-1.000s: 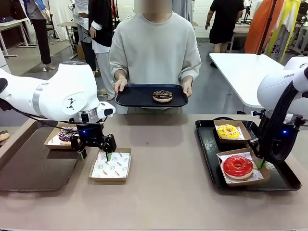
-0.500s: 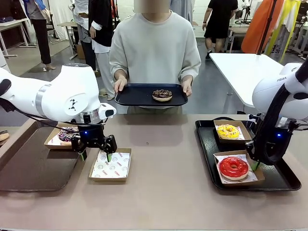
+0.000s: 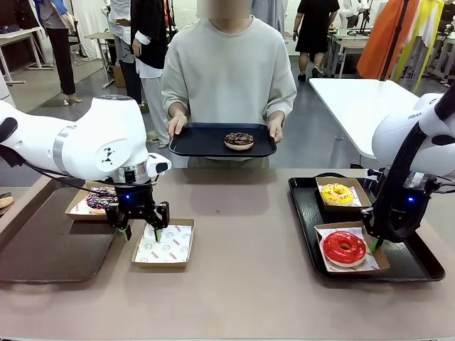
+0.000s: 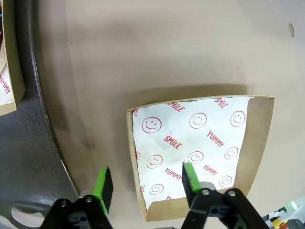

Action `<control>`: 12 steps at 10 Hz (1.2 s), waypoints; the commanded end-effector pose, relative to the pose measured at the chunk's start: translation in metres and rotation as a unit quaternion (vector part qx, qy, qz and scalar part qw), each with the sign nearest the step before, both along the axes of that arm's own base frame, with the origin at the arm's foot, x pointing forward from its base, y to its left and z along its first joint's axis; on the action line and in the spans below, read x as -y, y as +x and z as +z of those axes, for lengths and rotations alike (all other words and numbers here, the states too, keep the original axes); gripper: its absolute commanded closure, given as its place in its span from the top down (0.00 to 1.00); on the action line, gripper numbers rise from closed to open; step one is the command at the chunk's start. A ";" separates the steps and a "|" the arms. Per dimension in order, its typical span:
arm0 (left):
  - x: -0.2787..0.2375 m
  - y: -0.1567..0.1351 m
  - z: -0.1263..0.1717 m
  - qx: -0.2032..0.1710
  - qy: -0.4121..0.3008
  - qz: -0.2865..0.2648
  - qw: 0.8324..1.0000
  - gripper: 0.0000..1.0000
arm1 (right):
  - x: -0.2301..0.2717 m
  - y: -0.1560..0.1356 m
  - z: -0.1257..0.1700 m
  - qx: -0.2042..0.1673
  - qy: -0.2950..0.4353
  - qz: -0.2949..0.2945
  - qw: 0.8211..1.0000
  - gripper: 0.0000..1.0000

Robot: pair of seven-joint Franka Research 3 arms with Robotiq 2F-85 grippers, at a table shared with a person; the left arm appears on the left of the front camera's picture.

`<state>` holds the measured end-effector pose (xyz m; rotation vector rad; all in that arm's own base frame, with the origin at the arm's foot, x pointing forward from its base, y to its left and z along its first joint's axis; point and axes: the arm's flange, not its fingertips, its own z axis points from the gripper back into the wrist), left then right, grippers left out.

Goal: Individually package the donuts and arrange them on the tray.
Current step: Place the picked Paper togo box on the Handle tray while simultaneously picking up another Paper togo box from the table with the other hand.

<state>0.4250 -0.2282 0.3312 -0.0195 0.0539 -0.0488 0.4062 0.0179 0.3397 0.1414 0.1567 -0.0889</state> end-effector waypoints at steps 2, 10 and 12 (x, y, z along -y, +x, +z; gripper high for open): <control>0.004 0.002 -0.003 -0.004 0.015 0.015 1.000 0.00 | 0.001 0.005 0.001 0.003 0.020 0.004 1.000 1.00; 0.001 0.004 -0.002 -0.016 0.014 0.028 0.999 0.00 | 0.015 -0.003 0.010 0.010 0.061 -0.011 0.998 1.00; -0.001 0.007 0.002 -0.014 0.013 0.035 0.999 0.00 | 0.022 -0.008 0.017 0.012 0.086 -0.010 0.996 1.00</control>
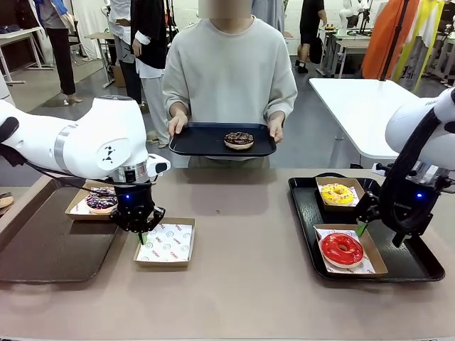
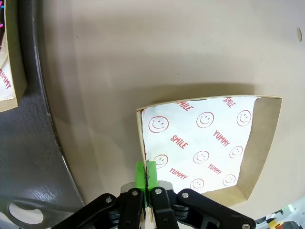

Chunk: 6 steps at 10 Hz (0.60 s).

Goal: Individually package the donuts and arrange them on the tray.
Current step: Place the picked Paper togo box on the Handle tray while simultaneously picking up another Paper togo box from the table with the other hand.

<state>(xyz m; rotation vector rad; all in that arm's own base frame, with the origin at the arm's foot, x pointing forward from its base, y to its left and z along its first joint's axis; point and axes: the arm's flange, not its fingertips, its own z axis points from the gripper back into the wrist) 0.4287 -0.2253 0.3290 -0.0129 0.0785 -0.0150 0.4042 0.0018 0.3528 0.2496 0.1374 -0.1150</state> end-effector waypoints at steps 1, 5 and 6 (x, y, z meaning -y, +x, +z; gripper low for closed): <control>0.004 0.006 0.014 0.000 0.016 0.015 1.000 0.00 | 0.017 -0.012 0.015 0.004 0.092 0.010 0.996 1.00; 0.016 0.032 0.110 0.010 0.003 -0.004 1.000 0.00 | 0.106 -0.064 0.051 0.052 0.301 -0.047 0.951 1.00; 0.019 0.045 0.130 0.011 -0.002 -0.001 1.000 0.00 | 0.121 -0.076 0.053 0.060 0.323 -0.057 0.943 1.00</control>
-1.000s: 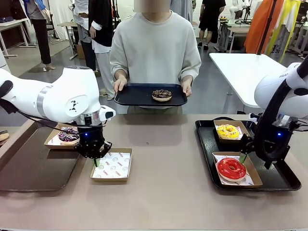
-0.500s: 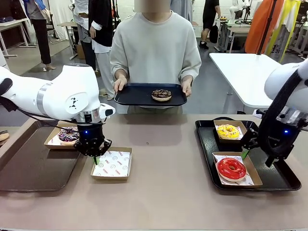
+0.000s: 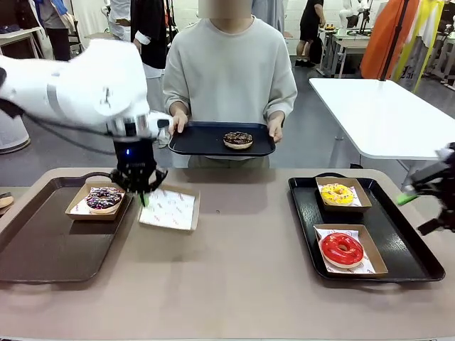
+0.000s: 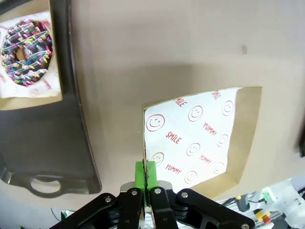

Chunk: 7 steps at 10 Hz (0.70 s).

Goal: Individually package the donuts and arrange them on the tray.
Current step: Place the picked Paper togo box on the Handle tray while simultaneously picking up another Paper togo box from the table with the other hand.

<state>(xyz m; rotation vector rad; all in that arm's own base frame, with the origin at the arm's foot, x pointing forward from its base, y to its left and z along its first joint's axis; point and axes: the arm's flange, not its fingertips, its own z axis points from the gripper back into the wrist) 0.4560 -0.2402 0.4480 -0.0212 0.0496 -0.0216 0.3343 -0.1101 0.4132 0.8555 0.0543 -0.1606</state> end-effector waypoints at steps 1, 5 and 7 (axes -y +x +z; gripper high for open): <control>0.009 0.027 0.027 0.004 0.002 0.001 1.000 0.00 | 0.024 -0.019 -0.006 0.020 0.050 -0.025 0.998 1.00; 0.015 0.072 0.062 0.004 -0.026 0.016 1.000 0.00 | 0.090 -0.086 -0.013 0.083 0.112 -0.138 0.981 1.00; 0.019 0.093 0.059 -0.004 -0.032 0.018 0.999 0.00 | 0.104 -0.110 -0.021 0.107 0.132 -0.180 0.969 1.00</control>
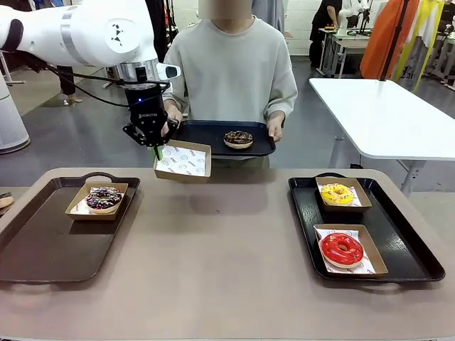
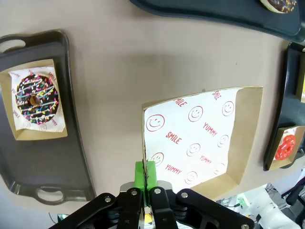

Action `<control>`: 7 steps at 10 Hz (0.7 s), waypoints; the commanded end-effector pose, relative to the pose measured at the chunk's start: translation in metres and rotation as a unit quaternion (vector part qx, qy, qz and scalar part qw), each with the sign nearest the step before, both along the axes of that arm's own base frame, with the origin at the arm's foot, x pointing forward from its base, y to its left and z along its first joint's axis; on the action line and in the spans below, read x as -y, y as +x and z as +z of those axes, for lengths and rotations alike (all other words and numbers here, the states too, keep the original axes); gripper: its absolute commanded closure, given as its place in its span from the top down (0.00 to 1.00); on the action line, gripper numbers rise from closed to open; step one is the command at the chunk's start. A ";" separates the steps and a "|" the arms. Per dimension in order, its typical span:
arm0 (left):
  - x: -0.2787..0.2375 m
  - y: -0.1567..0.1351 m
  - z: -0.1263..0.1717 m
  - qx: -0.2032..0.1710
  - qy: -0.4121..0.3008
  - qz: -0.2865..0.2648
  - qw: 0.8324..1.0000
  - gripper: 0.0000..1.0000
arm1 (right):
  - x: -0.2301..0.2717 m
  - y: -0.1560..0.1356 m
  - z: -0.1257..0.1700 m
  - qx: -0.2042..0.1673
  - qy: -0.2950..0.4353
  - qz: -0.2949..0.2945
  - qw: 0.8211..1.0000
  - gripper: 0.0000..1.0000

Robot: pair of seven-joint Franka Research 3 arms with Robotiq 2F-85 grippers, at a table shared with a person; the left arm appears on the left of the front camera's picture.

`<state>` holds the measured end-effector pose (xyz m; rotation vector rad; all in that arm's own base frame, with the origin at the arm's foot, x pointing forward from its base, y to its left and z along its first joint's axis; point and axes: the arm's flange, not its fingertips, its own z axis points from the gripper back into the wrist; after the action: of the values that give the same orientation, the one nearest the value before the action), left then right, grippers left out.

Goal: Individually package the donuts and arrange them on the tray.
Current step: Place the picked Paper togo box on the Handle tray while simultaneously picking up another Paper togo box from the table with the other hand.

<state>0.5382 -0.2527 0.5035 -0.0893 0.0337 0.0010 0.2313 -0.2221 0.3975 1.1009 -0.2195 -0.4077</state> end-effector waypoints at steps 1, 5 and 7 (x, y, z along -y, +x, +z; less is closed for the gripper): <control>0.009 0.022 0.001 -0.012 0.002 0.006 1.000 0.00 | -0.004 -0.016 -0.010 0.042 0.023 -0.040 0.998 1.00; 0.014 0.050 -0.011 -0.005 0.006 -0.001 1.000 0.00 | -0.008 -0.020 -0.012 0.035 0.014 -0.065 0.997 1.00; 0.017 0.047 -0.017 0.008 0.009 -0.025 1.000 0.00 | 0.022 -0.015 -0.001 0.025 0.022 -0.059 0.998 1.00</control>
<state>0.5839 -0.2678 0.4836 -0.1014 0.0424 -0.0109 0.2196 -0.2415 0.3980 1.1367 -0.3179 -0.4832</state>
